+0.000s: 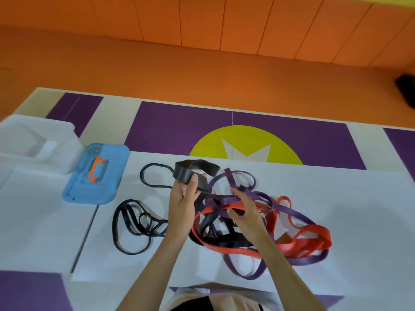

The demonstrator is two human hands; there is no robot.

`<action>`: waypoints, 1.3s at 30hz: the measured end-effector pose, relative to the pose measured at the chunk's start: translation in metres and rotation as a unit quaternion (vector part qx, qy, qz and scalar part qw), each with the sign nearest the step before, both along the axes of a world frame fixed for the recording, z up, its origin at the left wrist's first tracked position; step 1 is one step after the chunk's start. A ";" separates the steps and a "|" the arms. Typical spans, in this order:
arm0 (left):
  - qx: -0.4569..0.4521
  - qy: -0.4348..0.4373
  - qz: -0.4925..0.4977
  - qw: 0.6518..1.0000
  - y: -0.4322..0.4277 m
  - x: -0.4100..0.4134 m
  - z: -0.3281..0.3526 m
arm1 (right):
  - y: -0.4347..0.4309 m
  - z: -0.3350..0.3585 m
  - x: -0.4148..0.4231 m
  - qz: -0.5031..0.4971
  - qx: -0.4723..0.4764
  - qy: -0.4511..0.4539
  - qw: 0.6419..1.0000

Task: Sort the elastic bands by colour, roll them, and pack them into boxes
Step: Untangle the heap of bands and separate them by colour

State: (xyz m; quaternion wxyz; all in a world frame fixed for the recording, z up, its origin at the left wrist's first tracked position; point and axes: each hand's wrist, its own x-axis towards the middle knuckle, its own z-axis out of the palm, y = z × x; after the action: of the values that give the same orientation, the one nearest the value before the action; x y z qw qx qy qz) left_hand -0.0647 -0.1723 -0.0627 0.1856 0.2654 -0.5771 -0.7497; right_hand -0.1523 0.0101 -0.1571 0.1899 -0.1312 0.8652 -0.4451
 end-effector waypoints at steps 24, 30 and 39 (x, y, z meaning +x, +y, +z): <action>0.181 -0.145 0.055 0.971 -0.039 -0.006 0.047 | -0.062 0.005 0.008 0.202 0.047 0.082 0.975; 0.312 -0.075 0.117 0.940 -0.031 -0.006 0.046 | -0.079 0.009 0.029 0.183 -0.011 0.053 0.982; 0.085 -0.138 -0.054 0.985 -0.043 0.011 0.024 | -0.072 0.044 0.019 0.075 -0.150 -0.019 0.986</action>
State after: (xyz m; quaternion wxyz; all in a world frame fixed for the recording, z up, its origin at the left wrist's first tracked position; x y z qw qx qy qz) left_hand -0.0534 -0.2148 -0.0390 0.0403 0.3496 -0.5449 -0.7610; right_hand -0.1331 -0.0621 -0.1134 0.2171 -0.2145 0.7725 -0.5569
